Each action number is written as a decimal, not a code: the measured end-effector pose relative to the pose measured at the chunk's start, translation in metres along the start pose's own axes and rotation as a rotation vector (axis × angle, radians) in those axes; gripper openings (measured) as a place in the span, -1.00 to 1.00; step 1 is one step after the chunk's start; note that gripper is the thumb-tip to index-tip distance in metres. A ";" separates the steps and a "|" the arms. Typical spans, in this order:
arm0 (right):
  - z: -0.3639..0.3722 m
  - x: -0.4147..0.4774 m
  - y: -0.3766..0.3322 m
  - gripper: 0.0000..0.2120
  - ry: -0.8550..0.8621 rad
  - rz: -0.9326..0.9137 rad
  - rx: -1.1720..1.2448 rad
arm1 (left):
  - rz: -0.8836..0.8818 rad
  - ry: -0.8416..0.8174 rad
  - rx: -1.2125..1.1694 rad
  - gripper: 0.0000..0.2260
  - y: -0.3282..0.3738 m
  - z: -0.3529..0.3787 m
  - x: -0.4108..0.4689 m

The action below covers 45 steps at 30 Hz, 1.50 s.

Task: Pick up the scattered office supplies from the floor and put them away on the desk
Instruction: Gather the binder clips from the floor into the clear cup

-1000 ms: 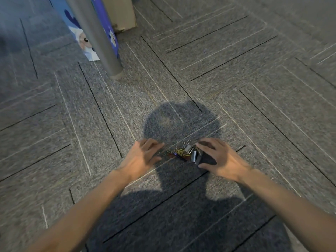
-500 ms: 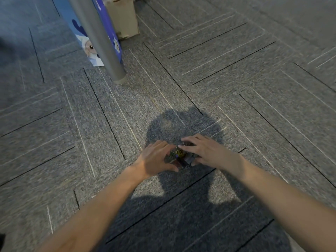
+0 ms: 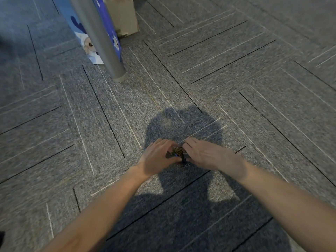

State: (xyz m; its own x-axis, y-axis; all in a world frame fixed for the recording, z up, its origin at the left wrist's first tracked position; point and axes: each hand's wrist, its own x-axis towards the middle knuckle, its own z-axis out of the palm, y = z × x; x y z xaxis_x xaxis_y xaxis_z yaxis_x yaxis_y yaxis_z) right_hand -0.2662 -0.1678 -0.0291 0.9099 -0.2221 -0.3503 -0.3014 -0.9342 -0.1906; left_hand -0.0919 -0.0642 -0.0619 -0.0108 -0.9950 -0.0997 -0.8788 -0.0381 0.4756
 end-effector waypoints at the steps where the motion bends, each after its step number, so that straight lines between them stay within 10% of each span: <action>1: 0.000 0.000 -0.002 -0.74 0.001 0.000 -0.008 | -0.026 0.024 -0.025 -0.61 -0.001 -0.002 -0.001; 9: 0.004 0.002 -0.007 -0.77 -0.027 0.135 0.194 | -0.179 0.104 -0.199 -0.76 -0.002 -0.014 -0.007; 15: -0.004 0.000 -0.003 -0.76 0.208 0.485 1.408 | -0.226 0.110 -0.370 -0.78 0.002 -0.015 -0.009; 18: -0.016 -0.005 -0.008 -0.74 0.324 0.370 2.119 | -0.245 0.125 -0.501 -0.81 0.003 -0.016 -0.007; 23: -0.019 -0.008 -0.017 -0.81 0.392 0.153 2.547 | -0.061 0.072 -0.217 -0.77 -0.005 -0.013 -0.003; 29: -0.022 -0.006 -0.023 -0.77 0.661 0.285 2.655 | 0.126 -0.109 0.105 -0.45 -0.013 -0.009 0.007; 45: 0.009 -0.007 -0.005 -0.75 0.832 0.619 2.545 | 0.366 0.112 0.170 -0.89 -0.015 0.006 0.009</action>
State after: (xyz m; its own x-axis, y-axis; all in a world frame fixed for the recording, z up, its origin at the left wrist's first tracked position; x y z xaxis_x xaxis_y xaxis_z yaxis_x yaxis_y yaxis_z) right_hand -0.2735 -0.1586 -0.0340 0.3911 -0.6664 -0.6348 0.4987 0.7332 -0.4624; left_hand -0.0818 -0.0723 -0.0752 -0.2934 -0.9443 0.1489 -0.8930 0.3264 0.3098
